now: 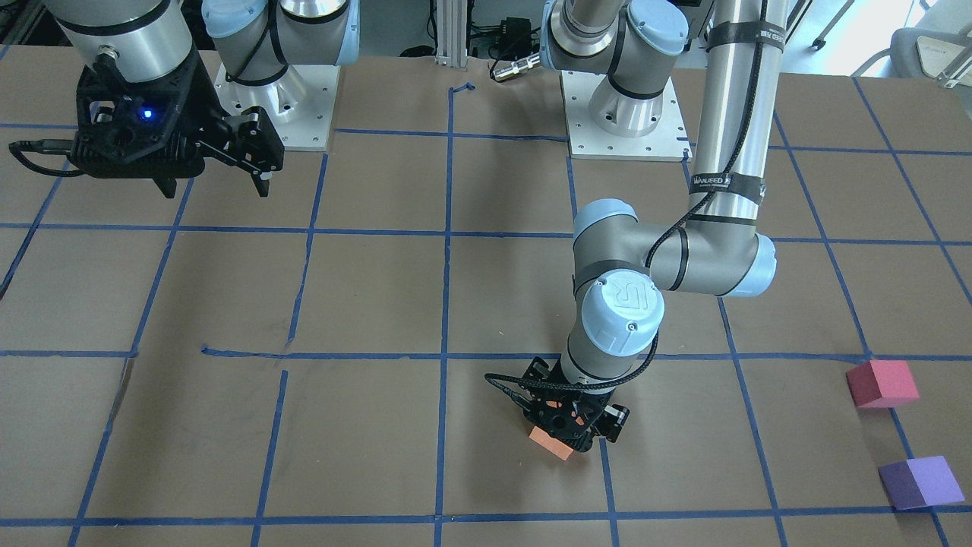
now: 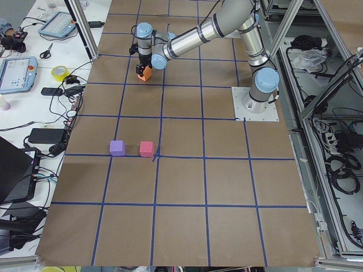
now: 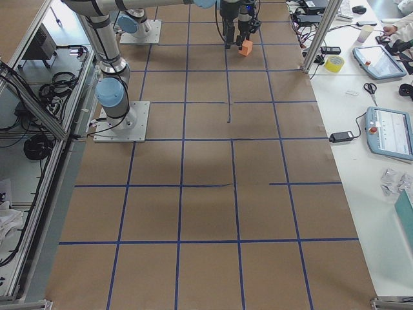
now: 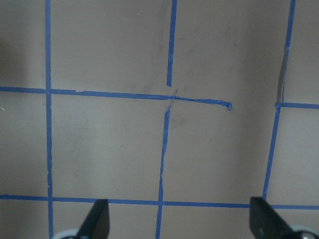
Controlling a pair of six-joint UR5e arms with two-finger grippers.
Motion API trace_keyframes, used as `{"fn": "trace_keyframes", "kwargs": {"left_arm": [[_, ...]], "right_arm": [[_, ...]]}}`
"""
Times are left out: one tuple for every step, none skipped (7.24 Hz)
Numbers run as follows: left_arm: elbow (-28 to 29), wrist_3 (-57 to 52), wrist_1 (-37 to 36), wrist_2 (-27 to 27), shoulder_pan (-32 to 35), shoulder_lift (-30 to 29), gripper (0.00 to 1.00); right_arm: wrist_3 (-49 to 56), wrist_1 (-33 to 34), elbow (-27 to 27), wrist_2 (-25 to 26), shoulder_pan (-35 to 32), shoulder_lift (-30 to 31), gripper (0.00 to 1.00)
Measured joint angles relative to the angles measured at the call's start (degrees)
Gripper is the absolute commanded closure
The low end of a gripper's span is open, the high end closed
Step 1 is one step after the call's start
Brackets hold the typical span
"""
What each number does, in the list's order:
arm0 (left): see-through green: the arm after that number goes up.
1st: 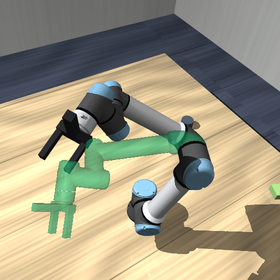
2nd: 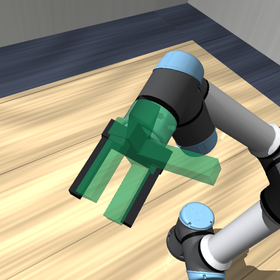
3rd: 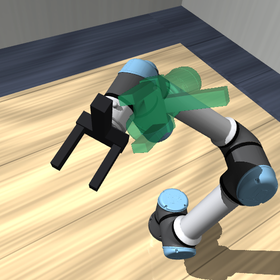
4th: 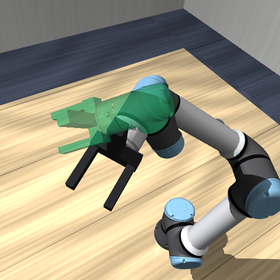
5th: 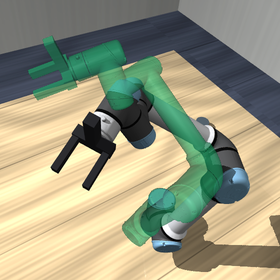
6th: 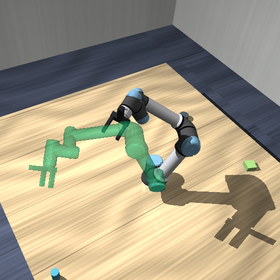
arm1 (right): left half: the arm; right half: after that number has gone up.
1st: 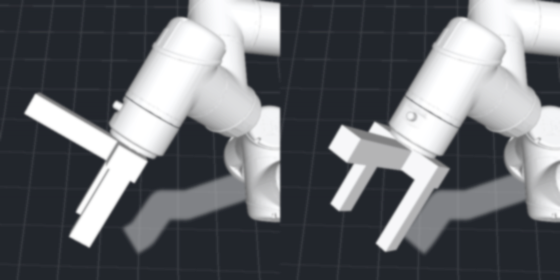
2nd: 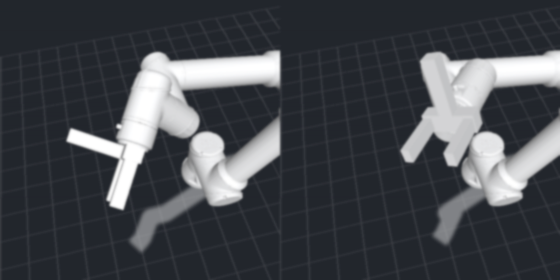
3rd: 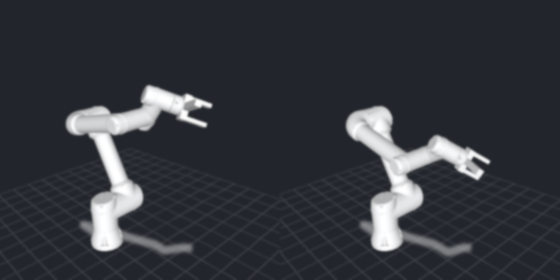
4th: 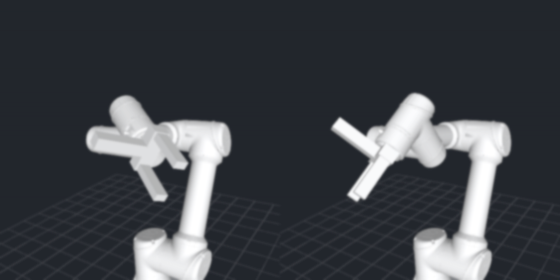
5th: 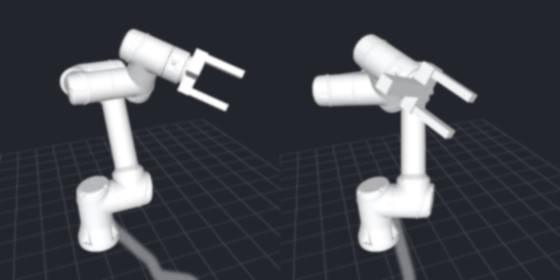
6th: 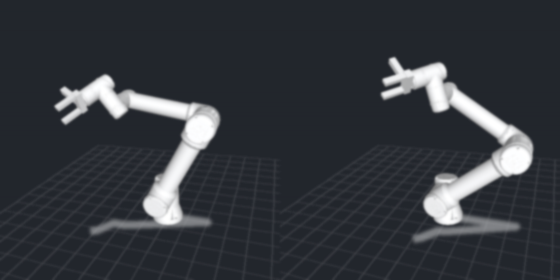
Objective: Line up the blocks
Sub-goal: 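Close the left gripper on the orange cube and lift it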
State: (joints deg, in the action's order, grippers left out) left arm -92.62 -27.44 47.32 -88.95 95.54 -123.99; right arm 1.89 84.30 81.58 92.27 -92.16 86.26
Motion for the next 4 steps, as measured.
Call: {"fn": "trace_keyframes", "kwargs": {"left_arm": [[0.22, 0.04, -0.14, 0.02, 0.00, -0.53, 0.03], [0.67, 0.01, -0.21, 0.06, 0.00, -0.96, 0.04], [1.08, -0.01, -0.24, 0.06, 0.03, -1.27, 0.04], [1.32, -0.06, -0.29, 0.03, 0.06, -1.44, 0.04]], "right_arm": [[0.01, -0.01, 0.16, 0.08, -0.02, 0.06, 0.00], [-0.19, 0.03, 0.20, 0.12, -0.03, 0.08, 0.00], [-0.50, 0.19, 0.19, 0.12, -0.03, 0.09, 0.00], [-0.68, 0.46, 0.13, 0.06, -0.04, 0.11, 0.00]]}}
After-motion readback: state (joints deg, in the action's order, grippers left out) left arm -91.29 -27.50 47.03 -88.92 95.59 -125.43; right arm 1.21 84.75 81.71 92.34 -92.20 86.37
